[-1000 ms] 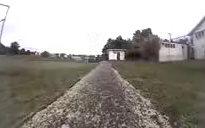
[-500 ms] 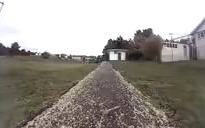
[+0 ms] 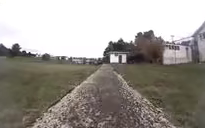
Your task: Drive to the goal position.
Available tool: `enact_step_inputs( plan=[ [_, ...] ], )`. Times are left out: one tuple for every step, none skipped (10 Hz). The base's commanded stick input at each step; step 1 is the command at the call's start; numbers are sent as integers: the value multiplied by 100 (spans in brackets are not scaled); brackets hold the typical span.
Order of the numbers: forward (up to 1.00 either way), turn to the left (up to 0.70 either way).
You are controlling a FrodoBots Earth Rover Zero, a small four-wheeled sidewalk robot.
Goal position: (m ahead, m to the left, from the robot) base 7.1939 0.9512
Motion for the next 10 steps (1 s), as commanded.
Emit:
enact_step_inputs(
  plan=[
    [100, 0],
    [100, 0],
    [100, 0],
    [100, 0],
    [100, 0],
    [100, 0],
    [100, 0],
    [100, 0],
    [100, 0],
    [100, 0]
  ],
)
